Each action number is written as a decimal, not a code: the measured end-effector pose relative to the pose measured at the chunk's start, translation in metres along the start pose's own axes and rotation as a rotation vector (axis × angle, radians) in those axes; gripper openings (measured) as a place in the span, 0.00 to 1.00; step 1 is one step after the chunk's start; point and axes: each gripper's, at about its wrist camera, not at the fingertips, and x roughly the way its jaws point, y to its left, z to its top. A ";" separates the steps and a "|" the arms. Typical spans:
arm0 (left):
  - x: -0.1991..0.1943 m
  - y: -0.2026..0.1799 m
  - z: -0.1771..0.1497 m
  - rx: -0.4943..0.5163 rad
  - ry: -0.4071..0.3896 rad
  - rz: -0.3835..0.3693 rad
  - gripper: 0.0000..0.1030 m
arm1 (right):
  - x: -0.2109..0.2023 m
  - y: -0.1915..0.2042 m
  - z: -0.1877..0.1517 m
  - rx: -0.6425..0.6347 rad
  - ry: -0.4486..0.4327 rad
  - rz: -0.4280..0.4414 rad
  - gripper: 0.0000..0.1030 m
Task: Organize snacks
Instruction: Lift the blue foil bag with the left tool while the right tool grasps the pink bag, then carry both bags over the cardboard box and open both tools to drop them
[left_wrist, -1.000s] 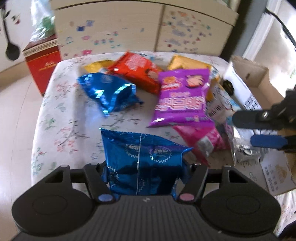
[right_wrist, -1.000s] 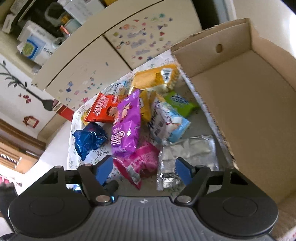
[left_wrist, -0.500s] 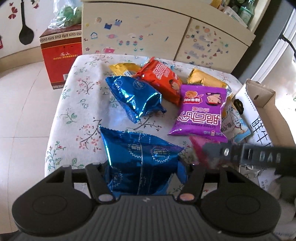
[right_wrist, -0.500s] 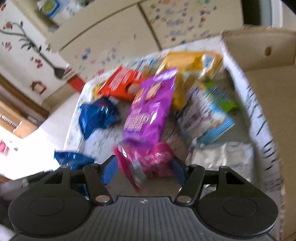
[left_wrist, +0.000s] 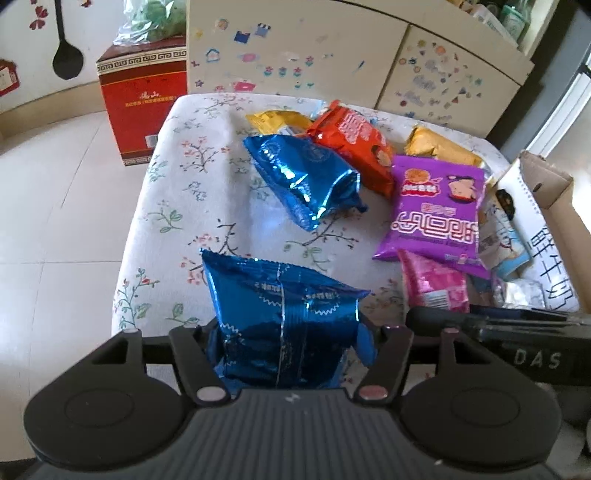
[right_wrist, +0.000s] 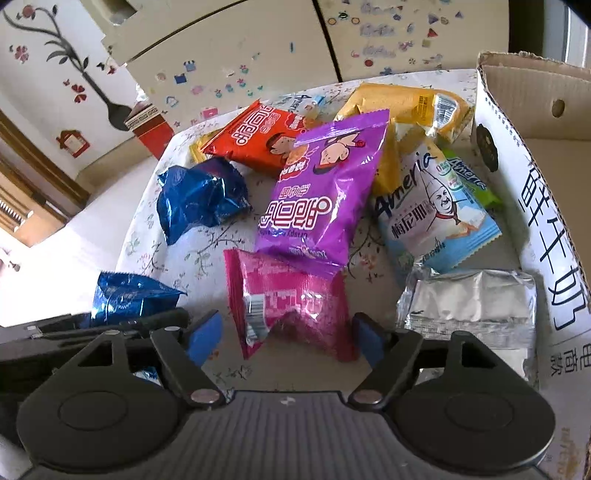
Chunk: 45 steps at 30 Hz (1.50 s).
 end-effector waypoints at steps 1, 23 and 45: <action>0.001 0.001 0.000 -0.005 0.004 0.001 0.63 | 0.000 0.000 0.000 0.004 -0.004 -0.001 0.80; -0.023 -0.011 -0.006 0.023 -0.100 -0.064 0.59 | -0.027 0.008 -0.014 -0.071 -0.059 -0.006 0.53; -0.064 -0.064 -0.038 0.084 -0.196 -0.108 0.59 | -0.125 -0.016 -0.032 -0.054 -0.257 -0.079 0.53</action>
